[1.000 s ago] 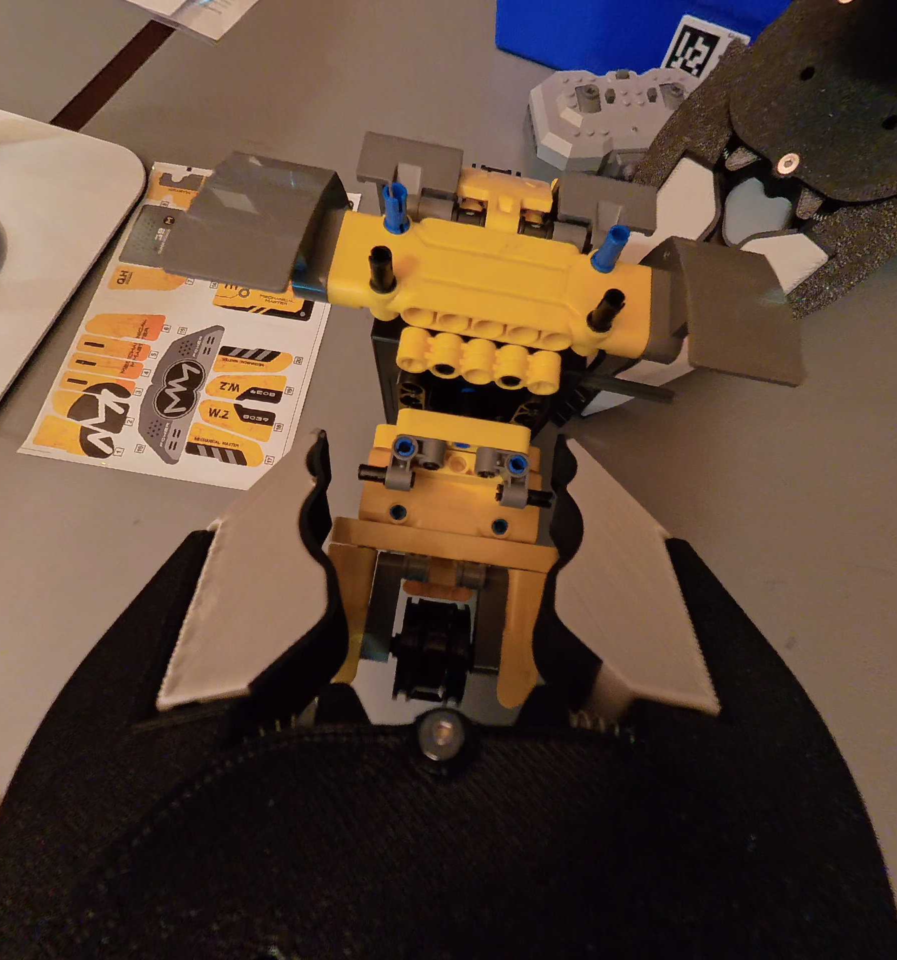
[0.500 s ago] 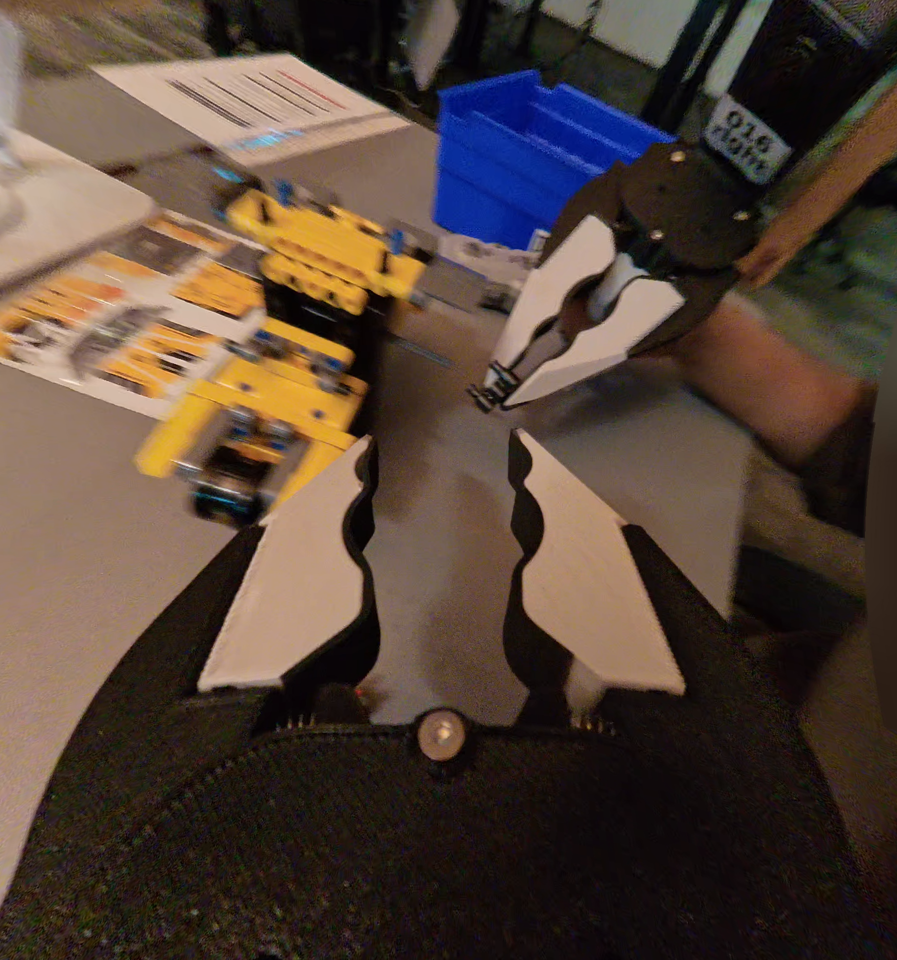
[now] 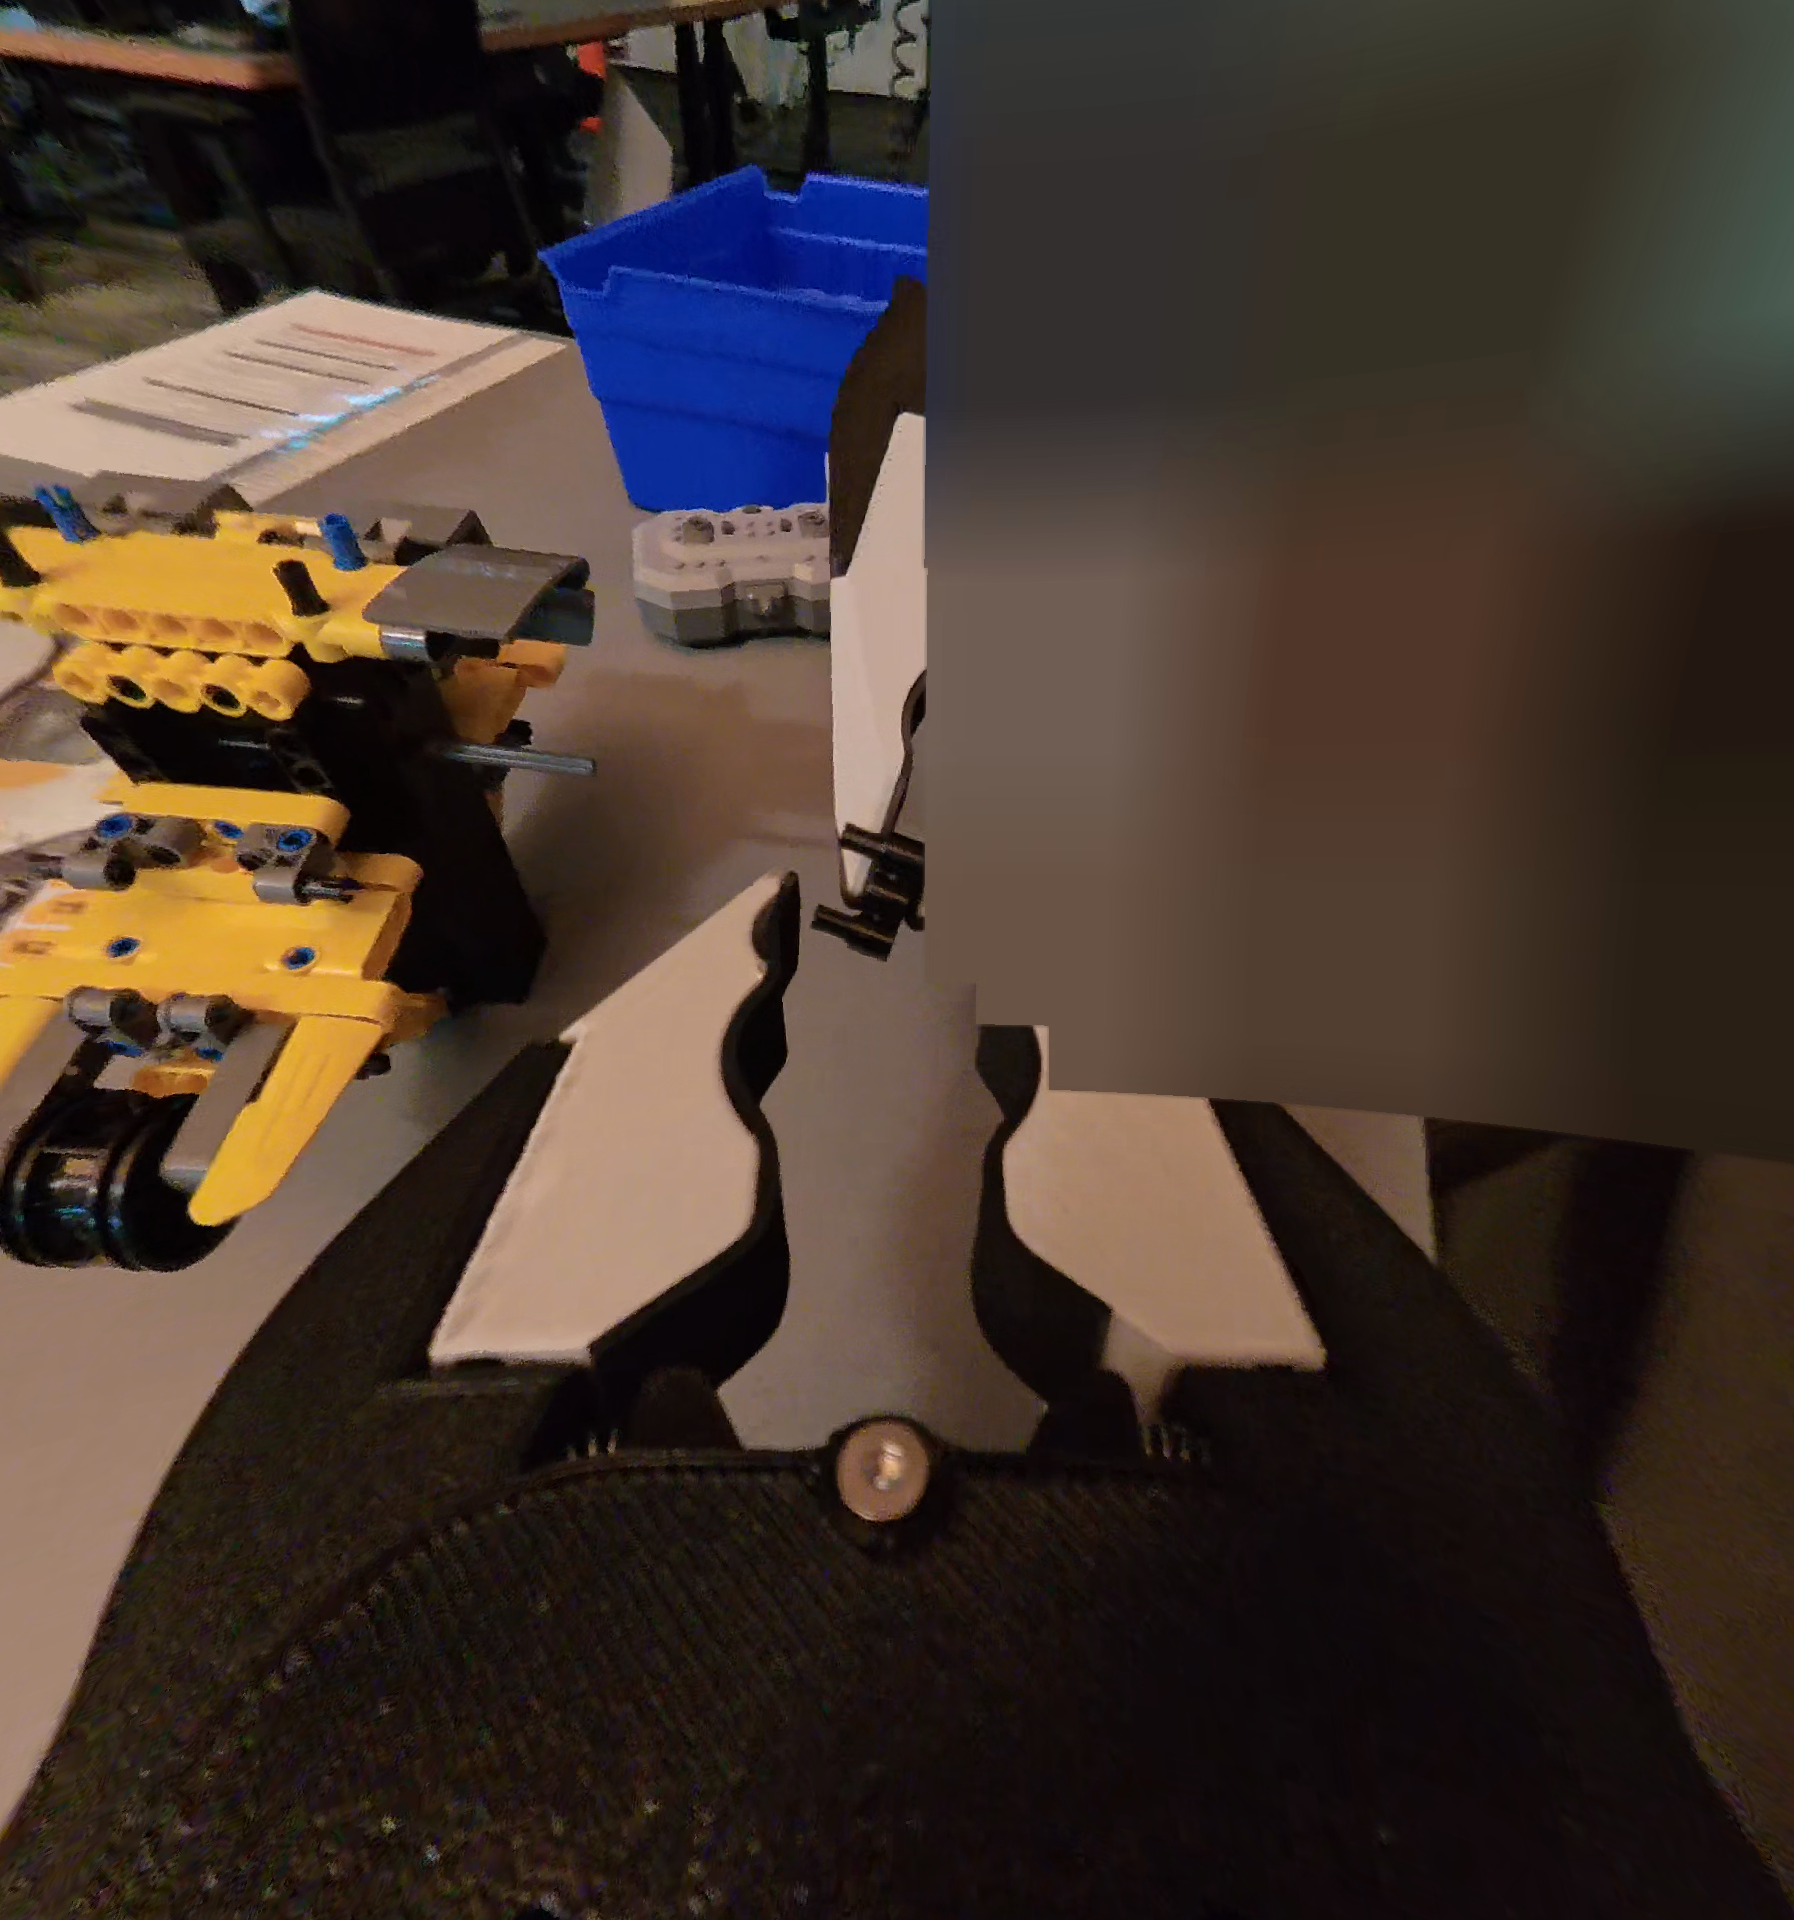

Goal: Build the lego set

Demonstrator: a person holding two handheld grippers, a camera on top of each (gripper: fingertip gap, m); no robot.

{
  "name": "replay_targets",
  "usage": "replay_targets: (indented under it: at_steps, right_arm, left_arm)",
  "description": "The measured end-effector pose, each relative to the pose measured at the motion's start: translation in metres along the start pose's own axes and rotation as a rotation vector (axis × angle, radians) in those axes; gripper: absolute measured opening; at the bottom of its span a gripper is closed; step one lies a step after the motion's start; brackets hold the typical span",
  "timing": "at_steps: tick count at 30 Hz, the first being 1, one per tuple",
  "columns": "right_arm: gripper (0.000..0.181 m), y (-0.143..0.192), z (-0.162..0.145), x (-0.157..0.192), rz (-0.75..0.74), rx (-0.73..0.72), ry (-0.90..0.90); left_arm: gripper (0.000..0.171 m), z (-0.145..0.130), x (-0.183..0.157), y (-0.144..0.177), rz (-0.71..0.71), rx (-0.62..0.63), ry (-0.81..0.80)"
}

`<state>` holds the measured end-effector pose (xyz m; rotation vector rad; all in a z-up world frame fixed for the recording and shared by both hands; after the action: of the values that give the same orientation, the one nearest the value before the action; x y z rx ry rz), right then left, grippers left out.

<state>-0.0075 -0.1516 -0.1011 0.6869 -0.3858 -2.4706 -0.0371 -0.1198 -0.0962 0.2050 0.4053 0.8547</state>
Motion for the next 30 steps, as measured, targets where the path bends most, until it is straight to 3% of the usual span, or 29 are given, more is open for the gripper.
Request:
replay_targets:
  at_steps: [1,7,12,25,30]
  right_arm:
    - [0.007,0.000,0.000,0.002,0.016,0.003,-0.006]
    - [0.007,-0.001,-0.005,0.005,0.062,0.011,-0.043]
    - [0.007,-0.003,-0.007,0.005,0.068,0.001,-0.043]
    - [0.014,0.004,0.015,-0.016,-0.063,-0.257,-0.135]
    - [0.009,0.005,0.018,-0.020,-0.036,-0.336,-0.200]
  left_arm:
    - [0.021,-0.002,-0.001,0.000,0.012,0.009,-0.035]
    - [0.003,-0.005,-0.004,-0.001,0.030,0.014,-0.128]
    - [0.002,-0.008,-0.001,-0.001,0.007,0.015,-0.093]
    - [0.002,0.016,0.009,0.019,-0.060,-0.202,0.125]
    - [0.002,0.020,0.008,0.021,-0.079,-0.249,0.140]
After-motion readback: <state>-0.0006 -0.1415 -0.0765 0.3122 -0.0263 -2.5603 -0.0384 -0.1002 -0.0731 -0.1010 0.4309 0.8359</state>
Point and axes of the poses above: each gripper's, where its closed fingertips meet, y back along the fingers, z out of its top, x = y × z across the jaws, the point moved 3 cm from there along y, back along the fingers, and after that the axes turned 14 degrees about y, right-handed, at the moved point
